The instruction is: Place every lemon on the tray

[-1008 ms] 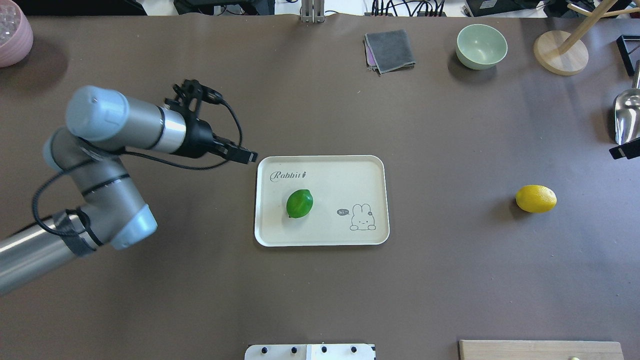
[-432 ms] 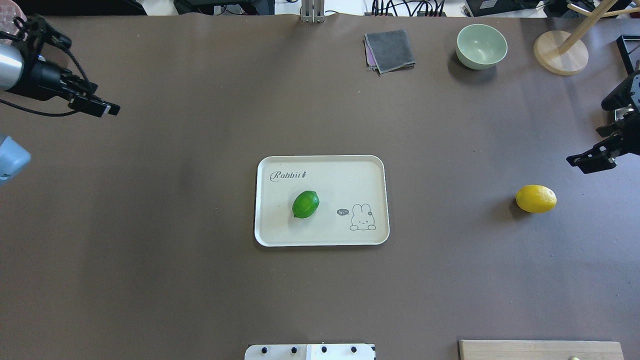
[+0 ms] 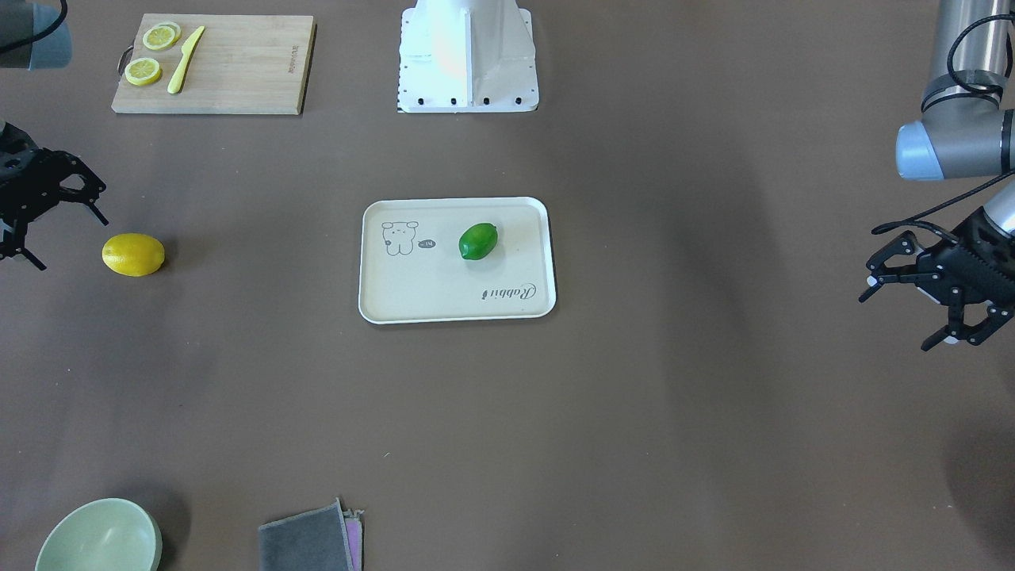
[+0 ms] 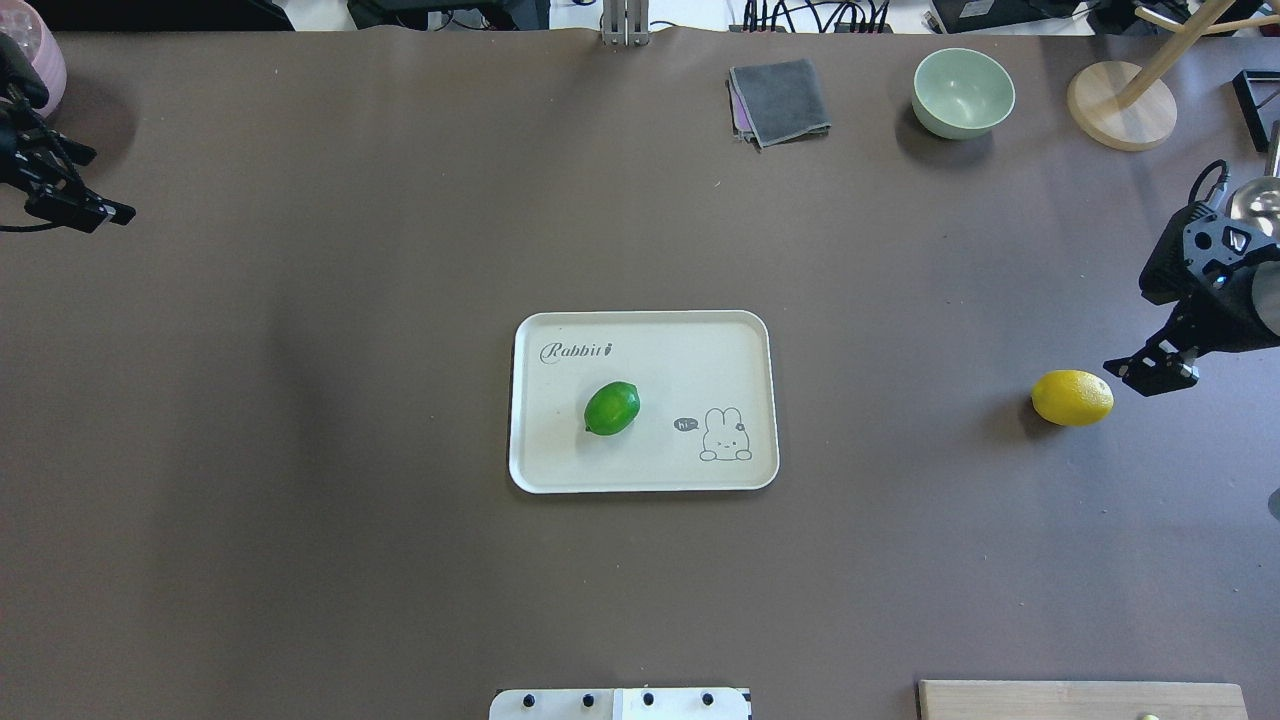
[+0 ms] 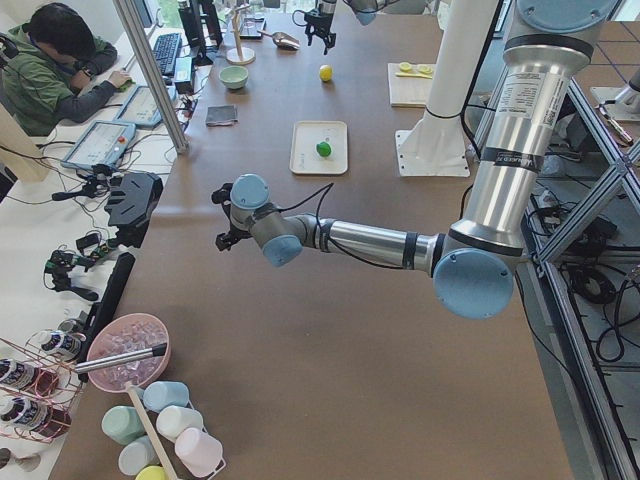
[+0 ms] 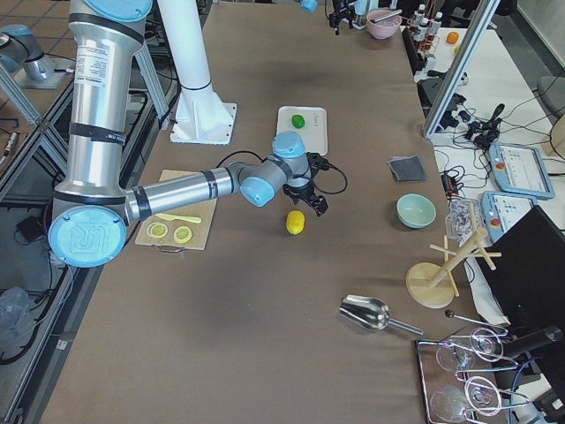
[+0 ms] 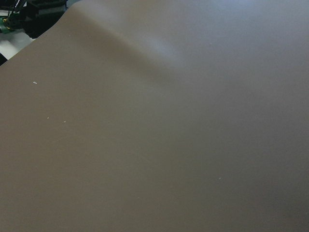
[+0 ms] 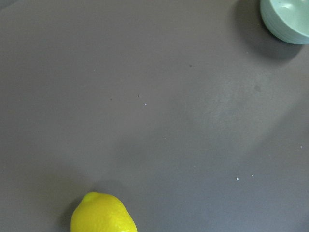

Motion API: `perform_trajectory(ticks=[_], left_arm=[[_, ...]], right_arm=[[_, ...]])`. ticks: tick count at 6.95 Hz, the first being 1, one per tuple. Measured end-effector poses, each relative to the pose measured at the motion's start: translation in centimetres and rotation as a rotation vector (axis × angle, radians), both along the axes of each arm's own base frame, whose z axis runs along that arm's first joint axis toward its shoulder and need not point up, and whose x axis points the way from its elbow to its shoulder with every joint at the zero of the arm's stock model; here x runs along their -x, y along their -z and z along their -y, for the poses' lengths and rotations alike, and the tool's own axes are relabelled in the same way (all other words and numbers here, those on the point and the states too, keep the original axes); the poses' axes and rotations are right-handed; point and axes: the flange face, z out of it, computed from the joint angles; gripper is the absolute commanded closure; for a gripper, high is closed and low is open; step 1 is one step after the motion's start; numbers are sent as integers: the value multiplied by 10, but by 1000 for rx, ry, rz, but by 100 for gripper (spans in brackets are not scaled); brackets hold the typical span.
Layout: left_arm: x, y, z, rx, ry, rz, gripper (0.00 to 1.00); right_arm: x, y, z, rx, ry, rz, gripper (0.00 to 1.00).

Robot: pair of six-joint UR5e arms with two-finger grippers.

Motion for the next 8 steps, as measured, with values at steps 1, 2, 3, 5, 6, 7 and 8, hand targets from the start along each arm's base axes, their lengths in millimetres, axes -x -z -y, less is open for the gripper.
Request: perform_trajectory(ticks=[1, 2, 3, 5, 6, 7, 8], left_arm=[[1, -2, 0, -4, -3, 6, 1], [2, -2, 1, -5, -3, 7, 1], [2, -2, 1, -4, -3, 7, 1], [2, -2, 1, -2, -2, 6, 1], [2, -2, 0, -1, -2, 5, 1], [2, -2, 0, 0, -2, 5, 1], [2, -2, 0, 0, -2, 5, 1]], right_arm=[[15, -12, -5, 8, 37, -14, 0], [27, -20, -10, 15, 63, -23, 0], [37, -23, -13, 20, 80, -29, 0], [53, -32, -8, 14, 84, -56, 0], [58, -40, -6, 17, 80, -73, 0], [62, -47, -5, 27, 79, -83, 0], [65, -51, -6, 39, 78, -87, 5]])
